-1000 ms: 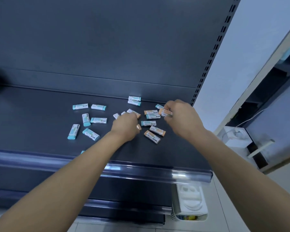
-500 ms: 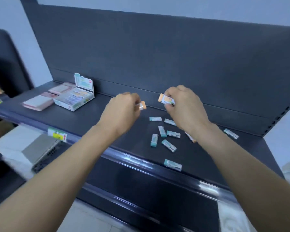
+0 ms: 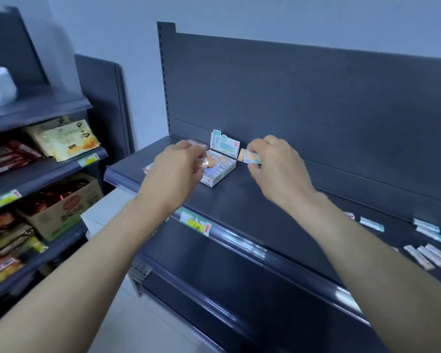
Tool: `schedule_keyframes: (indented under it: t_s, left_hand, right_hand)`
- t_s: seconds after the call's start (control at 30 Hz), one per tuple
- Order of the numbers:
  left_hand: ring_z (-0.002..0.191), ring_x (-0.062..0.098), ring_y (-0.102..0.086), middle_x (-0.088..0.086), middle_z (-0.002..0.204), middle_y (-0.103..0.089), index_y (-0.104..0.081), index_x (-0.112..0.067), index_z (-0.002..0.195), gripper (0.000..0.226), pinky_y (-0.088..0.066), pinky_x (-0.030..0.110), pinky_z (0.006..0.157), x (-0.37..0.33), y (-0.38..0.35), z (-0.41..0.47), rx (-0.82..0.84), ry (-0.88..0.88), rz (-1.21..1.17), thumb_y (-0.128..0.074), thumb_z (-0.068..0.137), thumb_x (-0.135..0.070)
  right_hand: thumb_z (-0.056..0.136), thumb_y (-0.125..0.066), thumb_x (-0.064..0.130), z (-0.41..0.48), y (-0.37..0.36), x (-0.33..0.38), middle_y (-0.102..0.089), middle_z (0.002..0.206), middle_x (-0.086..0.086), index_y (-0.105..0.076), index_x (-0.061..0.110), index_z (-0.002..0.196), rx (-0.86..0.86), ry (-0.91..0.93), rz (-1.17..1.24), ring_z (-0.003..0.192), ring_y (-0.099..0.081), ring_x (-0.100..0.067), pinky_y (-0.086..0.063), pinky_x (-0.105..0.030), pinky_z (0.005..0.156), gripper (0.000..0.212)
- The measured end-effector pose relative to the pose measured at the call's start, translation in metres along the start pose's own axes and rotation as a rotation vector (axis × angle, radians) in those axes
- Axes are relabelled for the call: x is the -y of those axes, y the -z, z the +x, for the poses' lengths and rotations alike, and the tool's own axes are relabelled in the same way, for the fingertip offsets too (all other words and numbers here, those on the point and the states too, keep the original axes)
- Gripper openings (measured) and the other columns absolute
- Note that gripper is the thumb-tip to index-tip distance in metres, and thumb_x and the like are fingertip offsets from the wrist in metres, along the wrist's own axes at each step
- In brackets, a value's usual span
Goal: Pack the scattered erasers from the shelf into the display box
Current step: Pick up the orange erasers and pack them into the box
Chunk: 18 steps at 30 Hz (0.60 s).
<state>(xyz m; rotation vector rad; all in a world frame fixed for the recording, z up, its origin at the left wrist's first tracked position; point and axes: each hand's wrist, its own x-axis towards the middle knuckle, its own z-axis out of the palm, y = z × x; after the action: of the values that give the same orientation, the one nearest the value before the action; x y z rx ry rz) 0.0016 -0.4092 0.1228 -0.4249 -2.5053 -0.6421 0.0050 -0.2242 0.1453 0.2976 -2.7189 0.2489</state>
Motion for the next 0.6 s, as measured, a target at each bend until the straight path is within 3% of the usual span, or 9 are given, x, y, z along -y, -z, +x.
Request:
schedule_keyframes:
  t_s: [0.27, 0.6]
  left_hand:
    - [0.087, 0.032, -0.057, 0.010, 0.096, -0.060, -0.065, -0.010, 0.103, 0.020, -0.050, 0.042, 0.077, 0.050, -0.014, 0.038, -0.004, -0.014, 0.039, -0.058, 0.084, -0.006]
    - [0.093, 0.028, -0.055, 0.006, 0.099, -0.061, -0.063, -0.013, 0.107, 0.019, -0.048, 0.041, 0.084, 0.095, -0.067, 0.125, 0.170, -0.058, -0.001, -0.057, 0.089, -0.015]
  right_hand:
    - [0.093, -0.050, 0.010, 0.057, -0.041, 0.003, -0.054, 0.115, -0.007, -0.055, 0.011, 0.118, 0.017, -0.048, 0.026, 0.105, -0.049, -0.028, -0.047, -0.039, 0.079, 0.026]
    - [0.092, -0.048, 0.007, 0.143, -0.087, -0.023, -0.055, 0.111, -0.008, -0.056, 0.009, 0.112, 0.048, -0.097, 0.031, 0.103, -0.051, -0.029, -0.046, -0.037, 0.076, 0.021]
